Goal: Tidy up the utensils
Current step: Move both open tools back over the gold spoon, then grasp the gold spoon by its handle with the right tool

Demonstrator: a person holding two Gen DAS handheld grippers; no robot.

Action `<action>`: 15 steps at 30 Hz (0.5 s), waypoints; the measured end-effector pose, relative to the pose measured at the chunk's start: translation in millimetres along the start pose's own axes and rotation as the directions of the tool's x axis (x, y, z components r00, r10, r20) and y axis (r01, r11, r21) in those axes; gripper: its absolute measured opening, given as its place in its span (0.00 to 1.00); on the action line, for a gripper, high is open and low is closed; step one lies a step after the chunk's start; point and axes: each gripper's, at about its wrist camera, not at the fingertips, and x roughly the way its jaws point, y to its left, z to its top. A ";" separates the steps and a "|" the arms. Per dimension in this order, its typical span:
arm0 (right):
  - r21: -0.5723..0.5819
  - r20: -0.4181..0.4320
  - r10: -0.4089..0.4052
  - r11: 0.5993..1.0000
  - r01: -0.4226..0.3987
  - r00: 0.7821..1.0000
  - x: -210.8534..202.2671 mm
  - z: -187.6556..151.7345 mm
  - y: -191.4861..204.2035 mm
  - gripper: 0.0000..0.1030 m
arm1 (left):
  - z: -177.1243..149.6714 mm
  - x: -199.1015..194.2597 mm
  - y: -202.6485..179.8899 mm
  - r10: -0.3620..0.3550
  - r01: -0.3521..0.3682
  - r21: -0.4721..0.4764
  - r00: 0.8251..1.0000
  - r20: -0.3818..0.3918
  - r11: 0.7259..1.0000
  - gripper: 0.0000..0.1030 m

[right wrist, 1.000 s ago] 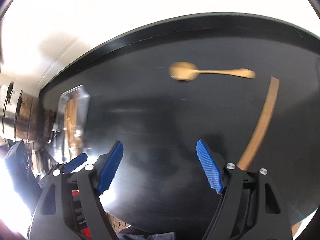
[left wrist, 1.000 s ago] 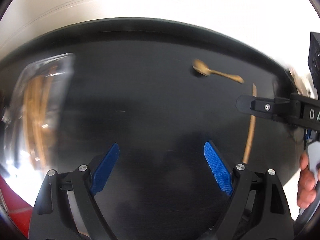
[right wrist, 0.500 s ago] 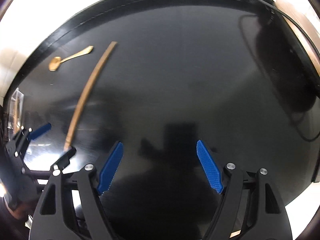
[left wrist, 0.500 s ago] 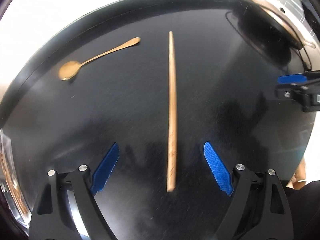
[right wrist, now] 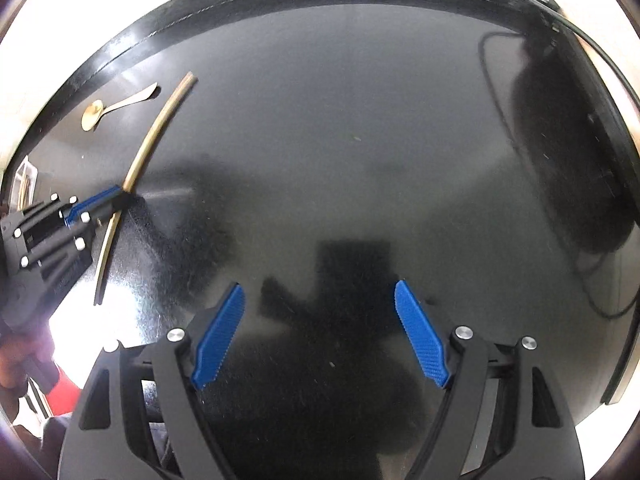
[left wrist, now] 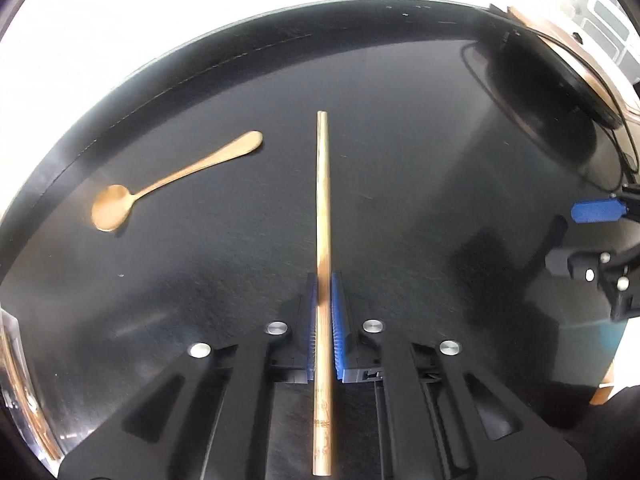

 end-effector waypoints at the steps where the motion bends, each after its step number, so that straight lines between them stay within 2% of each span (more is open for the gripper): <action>1: -0.014 -0.005 0.001 1.000 -0.001 1.000 2.3 2.1 2.8 0.73 | 1.7 0.6 3.1 0.004 -0.004 -0.009 1.000 0.004 1.000 0.06; 5: -0.161 0.001 -0.035 0.986 0.034 0.999 10.9 14.2 33.3 0.76 | -17.7 -6.5 24.6 0.026 -0.025 -0.068 1.000 0.014 0.997 0.06; 7: -0.255 0.015 -0.060 0.965 0.062 0.998 15.5 20.1 52.5 0.76 | -26.7 -8.5 37.9 0.032 -0.030 -0.108 0.999 0.017 0.994 0.06; 8: -0.321 0.027 -0.073 0.944 0.078 0.997 19.0 24.0 66.0 0.77 | -33.4 -11.0 44.6 0.044 -0.042 -0.131 0.999 0.012 0.990 0.06; 12: -0.499 0.058 -0.041 0.864 0.065 0.997 27.5 40.8 108.3 0.84 | -68.9 -23.9 74.0 0.066 -0.065 -0.230 0.998 -0.001 0.971 0.06; 15: -0.624 0.078 -0.035 0.778 0.076 0.996 32.6 61.6 143.4 0.84 | -89.0 -31.3 84.7 0.085 -0.084 -0.276 0.996 -0.007 0.958 0.06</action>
